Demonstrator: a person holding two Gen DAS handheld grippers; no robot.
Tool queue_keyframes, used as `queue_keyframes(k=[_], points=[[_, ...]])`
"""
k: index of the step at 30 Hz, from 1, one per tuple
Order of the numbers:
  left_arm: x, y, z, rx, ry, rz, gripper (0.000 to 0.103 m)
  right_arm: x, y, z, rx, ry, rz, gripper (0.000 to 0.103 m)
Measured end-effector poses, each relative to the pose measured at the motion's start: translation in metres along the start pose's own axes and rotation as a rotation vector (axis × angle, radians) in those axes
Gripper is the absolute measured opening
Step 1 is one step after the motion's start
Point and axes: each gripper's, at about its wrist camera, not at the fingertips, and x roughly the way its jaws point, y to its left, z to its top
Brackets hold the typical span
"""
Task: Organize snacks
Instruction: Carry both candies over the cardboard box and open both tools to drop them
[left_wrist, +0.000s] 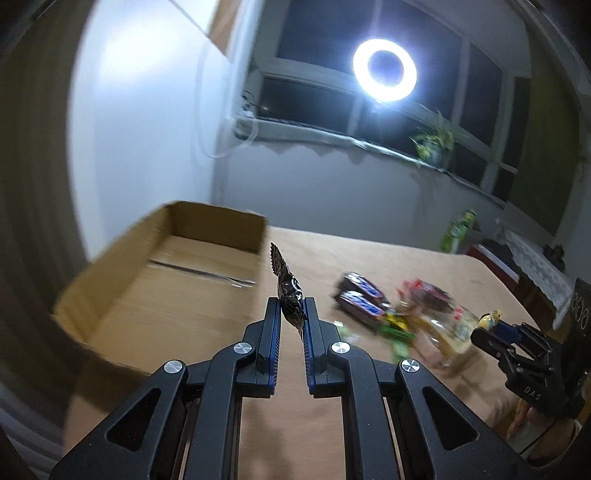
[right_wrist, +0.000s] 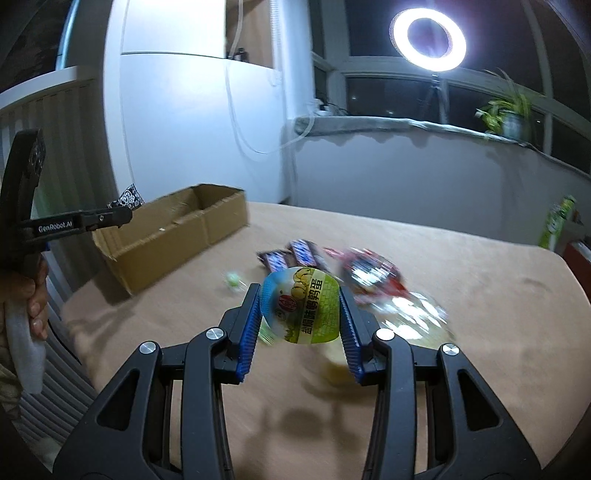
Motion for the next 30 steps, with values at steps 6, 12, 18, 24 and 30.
queue_keyframes(k=[6,12,18,24,30], points=[[-0.002,0.042,0.003,-0.031,-0.01,0.058,0.01,0.039,0.057,0.038,-0.058,-0.014,0.12,0.042],[0.015,0.084,0.0,-0.094,0.019,0.087,0.01,0.095,0.133,0.079,-0.145,-0.022,0.256,0.042],[0.027,0.105,-0.005,-0.121,0.05,0.099,0.028,0.164,0.176,0.081,-0.19,0.098,0.299,0.058],[0.021,0.11,-0.009,-0.119,0.027,0.094,0.062,0.146,0.162,0.062,-0.192,0.1,0.254,0.068],[0.022,0.105,-0.01,-0.131,0.018,0.106,0.071,0.147,0.16,0.049,-0.248,0.152,0.206,0.069]])
